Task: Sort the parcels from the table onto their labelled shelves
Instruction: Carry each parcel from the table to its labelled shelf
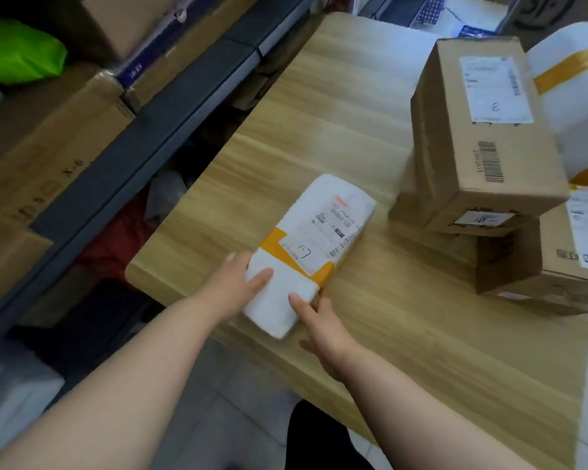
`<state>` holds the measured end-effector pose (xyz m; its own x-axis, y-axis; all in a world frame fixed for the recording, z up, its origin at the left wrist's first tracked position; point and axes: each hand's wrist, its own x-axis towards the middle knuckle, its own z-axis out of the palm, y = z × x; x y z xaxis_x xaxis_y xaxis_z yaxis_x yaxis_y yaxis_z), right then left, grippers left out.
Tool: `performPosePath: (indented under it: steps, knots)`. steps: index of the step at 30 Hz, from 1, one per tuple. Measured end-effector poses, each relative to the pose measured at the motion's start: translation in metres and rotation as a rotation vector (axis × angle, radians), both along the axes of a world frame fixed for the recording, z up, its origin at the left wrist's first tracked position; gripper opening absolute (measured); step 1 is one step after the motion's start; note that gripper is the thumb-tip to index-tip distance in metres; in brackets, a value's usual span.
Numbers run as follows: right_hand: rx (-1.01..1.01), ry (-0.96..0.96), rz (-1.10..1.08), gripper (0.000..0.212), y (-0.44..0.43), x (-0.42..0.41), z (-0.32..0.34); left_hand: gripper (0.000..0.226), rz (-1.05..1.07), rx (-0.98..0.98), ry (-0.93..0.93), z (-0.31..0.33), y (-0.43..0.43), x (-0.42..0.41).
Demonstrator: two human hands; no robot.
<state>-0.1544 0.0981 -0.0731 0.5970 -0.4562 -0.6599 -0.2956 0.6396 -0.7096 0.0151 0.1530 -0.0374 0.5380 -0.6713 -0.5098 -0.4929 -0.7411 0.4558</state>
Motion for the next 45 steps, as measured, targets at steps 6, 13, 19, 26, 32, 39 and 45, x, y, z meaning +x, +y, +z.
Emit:
performPosePath:
  steps: [6, 13, 19, 26, 32, 39, 45]
  knots:
    - [-0.180, -0.163, 0.204, 0.069, 0.077, 0.028, 0.021, 0.046, 0.407, -0.099, -0.033, 0.028, 0.118, -0.009]
    - [-0.317, -0.355, 0.573, 0.055, 0.223, 0.076, 0.066, 0.044, 0.837, -0.374, -0.168, 0.072, 0.319, -0.036]
    - [-0.362, -0.525, 0.973, 0.065, 0.405, 0.069, 0.091, 0.043, 1.221, -0.609, -0.250, 0.089, 0.518, -0.139]
    - [-0.311, -0.610, 1.392, 0.065, 0.588, 0.055, 0.107, 0.051, 1.631, -0.716, -0.444, 0.089, 0.662, -0.233]
    - [-0.237, -0.734, 1.647, 0.063, 0.692, 0.059, 0.120, 0.050, 1.867, -0.644, -0.614, 0.090, 0.728, -0.260]
    - [-0.245, -0.839, 1.863, 0.065, 0.800, 0.097, 0.131, 0.049, 2.080, -0.598, -0.713, 0.091, 0.796, -0.237]
    - [-0.161, -0.885, 1.981, 0.054, 0.875, 0.153, 0.142, 0.050, 2.212, -0.636, -0.816, 0.100, 0.852, -0.187]
